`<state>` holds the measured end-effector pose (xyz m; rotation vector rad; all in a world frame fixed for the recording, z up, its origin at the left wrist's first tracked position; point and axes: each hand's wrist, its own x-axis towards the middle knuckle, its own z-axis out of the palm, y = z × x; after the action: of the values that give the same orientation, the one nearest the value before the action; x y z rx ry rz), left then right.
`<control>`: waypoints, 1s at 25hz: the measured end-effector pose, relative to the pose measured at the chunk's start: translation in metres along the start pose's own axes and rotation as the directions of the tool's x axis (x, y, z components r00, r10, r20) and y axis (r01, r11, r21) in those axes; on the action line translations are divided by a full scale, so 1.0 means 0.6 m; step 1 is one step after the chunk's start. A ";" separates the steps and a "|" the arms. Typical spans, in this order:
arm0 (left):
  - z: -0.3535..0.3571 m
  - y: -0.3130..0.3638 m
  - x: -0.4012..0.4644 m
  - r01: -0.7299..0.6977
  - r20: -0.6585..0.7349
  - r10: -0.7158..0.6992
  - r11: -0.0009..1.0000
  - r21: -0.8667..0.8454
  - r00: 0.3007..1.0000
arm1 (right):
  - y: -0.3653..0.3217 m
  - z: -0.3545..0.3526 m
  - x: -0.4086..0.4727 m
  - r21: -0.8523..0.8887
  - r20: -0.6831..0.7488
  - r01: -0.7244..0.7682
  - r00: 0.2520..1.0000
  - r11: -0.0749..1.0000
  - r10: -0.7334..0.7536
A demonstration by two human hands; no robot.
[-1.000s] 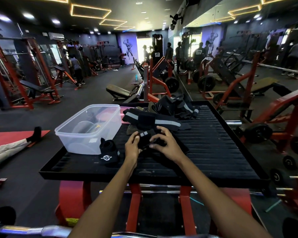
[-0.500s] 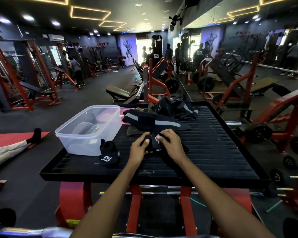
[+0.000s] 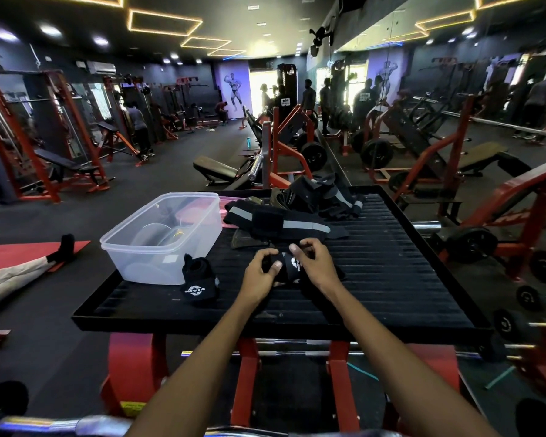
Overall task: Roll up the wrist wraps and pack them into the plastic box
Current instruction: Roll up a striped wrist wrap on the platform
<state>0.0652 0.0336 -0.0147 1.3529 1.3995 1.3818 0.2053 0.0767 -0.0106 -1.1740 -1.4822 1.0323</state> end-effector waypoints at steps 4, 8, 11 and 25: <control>0.003 0.012 0.000 0.176 -0.085 -0.199 0.960 -0.218 0.976 | -0.013 0.000 -0.009 0.097 0.129 -0.134 0.984 0.986 0.121; 0.000 0.011 -0.007 0.134 -0.071 -0.143 0.985 -0.112 0.987 | -0.009 -0.002 -0.010 0.135 0.093 -0.100 0.992 0.986 0.088; -0.007 0.006 -0.002 0.070 -0.080 -0.076 0.994 -0.081 0.994 | -0.004 -0.001 -0.005 0.070 0.060 0.046 0.997 0.997 -0.050; -0.027 -0.005 0.010 0.019 -0.421 -0.070 0.992 -0.123 0.905 | -0.025 -0.005 -0.022 0.065 0.373 0.201 0.904 0.977 -0.211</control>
<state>0.0477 0.0366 -0.0142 0.9706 1.5844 1.7717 0.2069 0.0614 0.0023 -0.8031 -1.8439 1.1700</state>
